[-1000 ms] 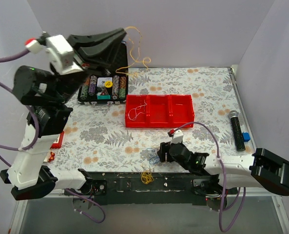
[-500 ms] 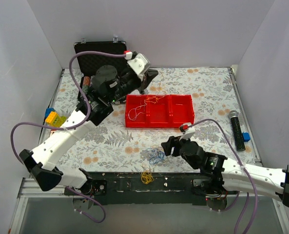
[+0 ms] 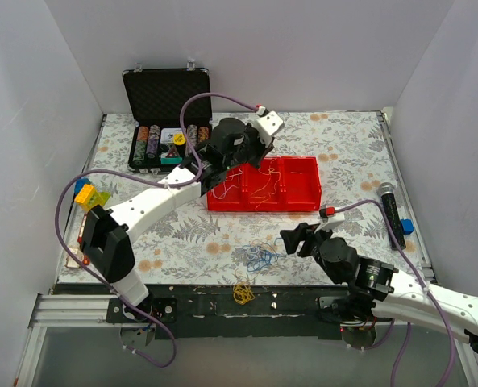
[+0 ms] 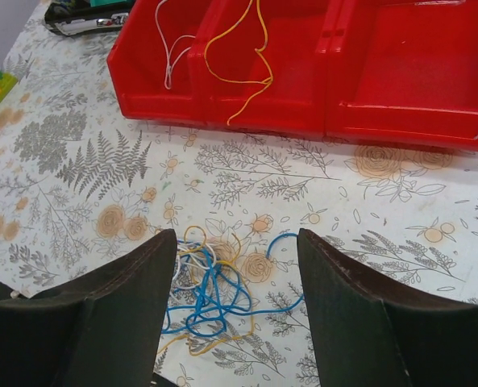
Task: Untangle the cables
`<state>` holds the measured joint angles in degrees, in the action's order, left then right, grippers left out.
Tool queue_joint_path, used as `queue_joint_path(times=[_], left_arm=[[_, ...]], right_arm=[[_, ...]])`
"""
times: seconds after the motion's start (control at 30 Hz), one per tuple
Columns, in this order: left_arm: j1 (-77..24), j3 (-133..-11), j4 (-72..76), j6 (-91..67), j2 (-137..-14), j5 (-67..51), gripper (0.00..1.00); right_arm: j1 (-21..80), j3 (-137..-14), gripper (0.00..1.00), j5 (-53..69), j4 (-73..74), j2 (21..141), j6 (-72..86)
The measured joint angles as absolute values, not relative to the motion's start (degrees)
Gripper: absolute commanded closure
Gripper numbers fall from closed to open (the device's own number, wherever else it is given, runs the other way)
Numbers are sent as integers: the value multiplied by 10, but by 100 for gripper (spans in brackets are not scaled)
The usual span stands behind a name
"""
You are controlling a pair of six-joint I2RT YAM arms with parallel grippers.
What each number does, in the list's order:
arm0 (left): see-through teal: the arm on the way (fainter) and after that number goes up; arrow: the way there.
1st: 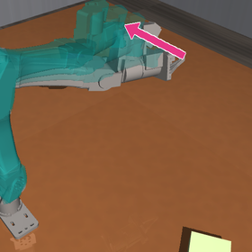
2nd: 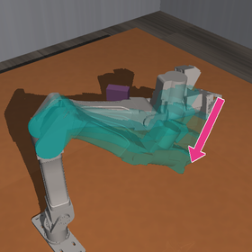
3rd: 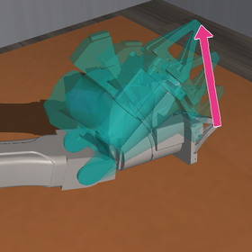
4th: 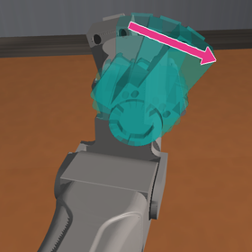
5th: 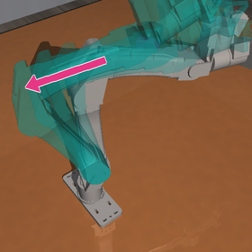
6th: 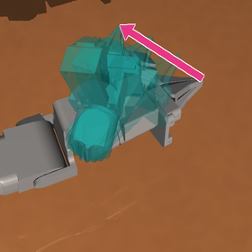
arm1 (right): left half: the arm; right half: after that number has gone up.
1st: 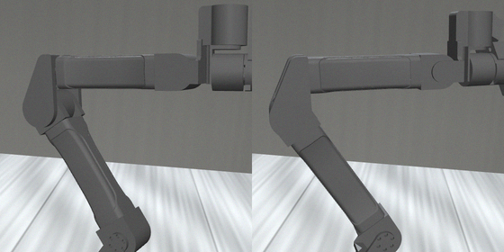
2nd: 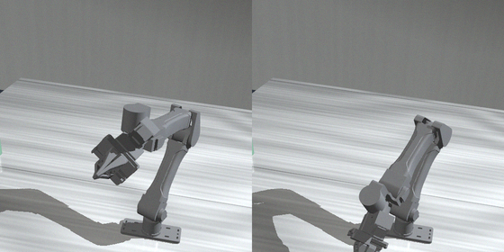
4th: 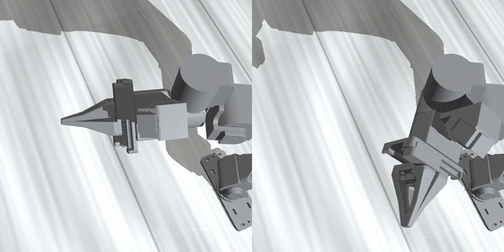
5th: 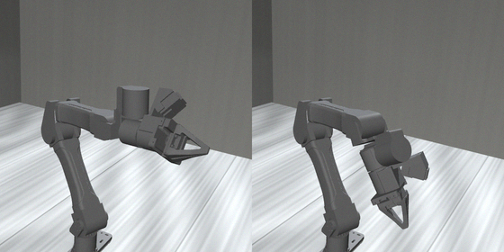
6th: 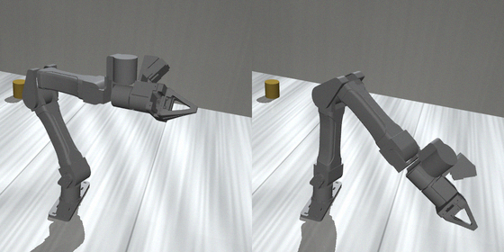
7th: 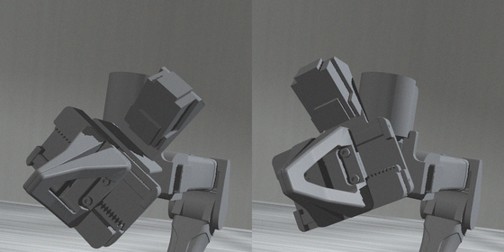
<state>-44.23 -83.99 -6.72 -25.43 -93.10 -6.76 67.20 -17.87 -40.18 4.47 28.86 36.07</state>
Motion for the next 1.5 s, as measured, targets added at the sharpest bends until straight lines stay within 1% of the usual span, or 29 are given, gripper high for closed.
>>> queue_joint_path(times=[0.3,0.53,0.63,0.77,0.93,1.1,1.4,1.43,1.5], left_arm=[[-442,-852,-43,-242,-986,-57,100],[-437,-932,-33,-245,-1024,-50,100],[-433,-945,-20,-246,-1025,-49,100],[-429,-928,-10,-247,-1024,-49,100],[-429,-876,-28,-247,-1025,-44,100],[-429,-874,-68,-247,-1041,-21,100],[-429,-874,-89,-267,-1083,30,100],[-429,-874,-91,-267,-1088,34,97],[-429,-875,-95,-270,-1102,42,83]], right_arm=[[672,-173,32,-419,76,265,367],[672,-169,32,-419,87,266,374],[672,-169,32,-419,89,266,374],[672,-163,32,-419,90,265,376],[672,-161,33,-419,95,265,378],[672,-161,33,-420,99,265,378],[672,-161,32,-420,101,276,382],[672,-161,32,-420,101,278,384],[672,-161,32,-420,100,283,386]])
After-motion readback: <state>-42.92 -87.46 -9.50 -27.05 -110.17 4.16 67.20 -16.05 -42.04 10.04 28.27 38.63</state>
